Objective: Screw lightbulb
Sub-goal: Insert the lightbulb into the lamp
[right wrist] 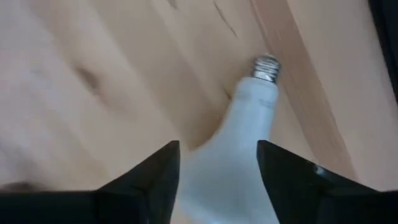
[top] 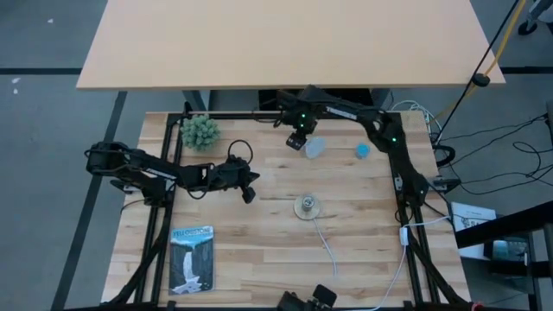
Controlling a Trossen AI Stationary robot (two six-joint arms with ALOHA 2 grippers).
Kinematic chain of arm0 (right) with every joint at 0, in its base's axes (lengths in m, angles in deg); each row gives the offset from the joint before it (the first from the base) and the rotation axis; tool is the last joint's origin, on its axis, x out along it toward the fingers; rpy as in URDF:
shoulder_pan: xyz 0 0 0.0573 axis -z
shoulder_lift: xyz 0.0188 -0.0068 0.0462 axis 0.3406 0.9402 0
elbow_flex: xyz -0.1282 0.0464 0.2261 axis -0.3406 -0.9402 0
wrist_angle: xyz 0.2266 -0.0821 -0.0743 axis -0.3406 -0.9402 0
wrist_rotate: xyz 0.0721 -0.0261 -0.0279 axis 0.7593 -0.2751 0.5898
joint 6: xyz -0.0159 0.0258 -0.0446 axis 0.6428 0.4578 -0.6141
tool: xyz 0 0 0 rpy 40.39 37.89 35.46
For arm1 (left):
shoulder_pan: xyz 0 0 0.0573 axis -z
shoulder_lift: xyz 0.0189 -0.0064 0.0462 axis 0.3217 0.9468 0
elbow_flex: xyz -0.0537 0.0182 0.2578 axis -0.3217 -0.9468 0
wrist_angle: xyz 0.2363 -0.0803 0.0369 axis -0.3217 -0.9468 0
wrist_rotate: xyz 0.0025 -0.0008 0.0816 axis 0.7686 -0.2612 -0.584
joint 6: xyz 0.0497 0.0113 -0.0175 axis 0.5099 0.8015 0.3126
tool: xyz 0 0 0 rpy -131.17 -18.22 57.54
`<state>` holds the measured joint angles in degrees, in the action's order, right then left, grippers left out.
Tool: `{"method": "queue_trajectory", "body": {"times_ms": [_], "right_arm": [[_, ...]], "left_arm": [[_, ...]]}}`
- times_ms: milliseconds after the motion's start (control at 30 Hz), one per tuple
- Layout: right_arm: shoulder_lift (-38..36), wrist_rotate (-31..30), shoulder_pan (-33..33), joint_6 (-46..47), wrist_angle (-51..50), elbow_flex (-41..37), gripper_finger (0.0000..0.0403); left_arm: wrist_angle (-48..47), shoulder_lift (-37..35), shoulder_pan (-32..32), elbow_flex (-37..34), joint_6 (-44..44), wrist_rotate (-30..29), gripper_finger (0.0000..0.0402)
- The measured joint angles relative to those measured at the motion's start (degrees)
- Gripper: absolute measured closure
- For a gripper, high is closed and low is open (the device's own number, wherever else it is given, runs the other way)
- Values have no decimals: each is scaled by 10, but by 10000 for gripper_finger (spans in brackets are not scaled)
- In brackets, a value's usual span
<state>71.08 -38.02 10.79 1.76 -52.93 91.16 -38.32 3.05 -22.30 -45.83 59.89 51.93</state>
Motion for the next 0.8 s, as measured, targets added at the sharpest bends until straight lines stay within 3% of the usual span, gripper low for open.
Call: {"method": "queue_trajectory", "body": {"times_ms": [267, 333, 433, 467, 633, 800], "right_arm": [[101, 3, 12, 4, -3, 1, 172], [118, 5, 12, 9, -8, 4, 189], [130, 12, 9, -16, -10, 5, 255], [129, 9, 6, -23, -10, 5, 261], [86, -8, -4, -33, -53, -3, 261], [-21, -107, -31, -10, -146, -1, 261]], "left_arm": [[0, 0, 0, 0, 2, -1, 401], [0, 0, 0, 0, 3, -1, 401], [0, 0, -1, 0, 3, -1, 401], [0, 0, -1, 0, 3, -1, 401], [-1, 0, -2, 0, 3, -1, 401], [-1, 0, -2, 0, 3, -1, 401]]}}
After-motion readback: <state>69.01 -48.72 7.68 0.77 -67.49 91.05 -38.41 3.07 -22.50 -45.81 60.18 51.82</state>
